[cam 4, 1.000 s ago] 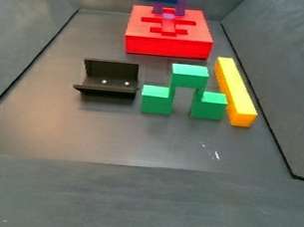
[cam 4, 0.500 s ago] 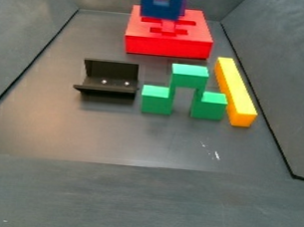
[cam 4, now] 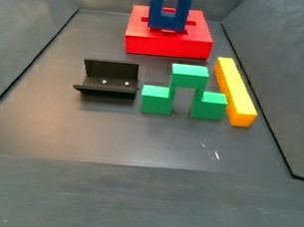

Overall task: Pick up the blue object. Move up. Place the blue object on the fixture. Regrasp the blue object. Move to above the board. Insert the blue object.
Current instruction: Insert the blue object.

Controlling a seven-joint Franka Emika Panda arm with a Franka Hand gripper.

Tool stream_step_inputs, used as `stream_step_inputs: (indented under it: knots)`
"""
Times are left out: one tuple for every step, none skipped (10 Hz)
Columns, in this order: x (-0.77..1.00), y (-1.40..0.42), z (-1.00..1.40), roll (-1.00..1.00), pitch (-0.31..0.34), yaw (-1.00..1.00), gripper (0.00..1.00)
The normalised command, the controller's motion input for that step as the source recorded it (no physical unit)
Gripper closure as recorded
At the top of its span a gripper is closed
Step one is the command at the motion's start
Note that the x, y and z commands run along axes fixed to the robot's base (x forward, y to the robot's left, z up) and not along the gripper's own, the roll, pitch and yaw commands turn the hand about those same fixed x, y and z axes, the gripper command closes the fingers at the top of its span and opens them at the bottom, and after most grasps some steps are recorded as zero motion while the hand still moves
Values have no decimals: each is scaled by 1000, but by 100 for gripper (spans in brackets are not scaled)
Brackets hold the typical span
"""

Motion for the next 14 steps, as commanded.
stream_step_inputs:
  knots:
    - [-86, -117, -114, 306, -41, -211, 100]
    - [-163, 0, -31, 293, -24, -183, 100]
    - [-163, 109, 0, 211, -23, -177, 100]
    - [-183, 154, 0, 166, -20, -189, 100]
    - [-180, 69, 0, 19, -34, -60, 100]
    - [0, -57, -106, 0, -60, 63, 100]
    - [69, -114, -146, 10, -43, 197, 100]
    - [46, -91, -191, 83, -33, 177, 100]
    - [3, -71, -271, 124, -43, 149, 100]
    - [6, -20, -323, 167, -57, 157, 100]
    - [0, 0, -254, 234, -44, 94, 100]
    - [40, 140, -57, 264, 0, 3, 100]
    - [117, 189, 0, 303, 0, 0, 100]
    - [120, 174, 0, 340, 26, 0, 100]
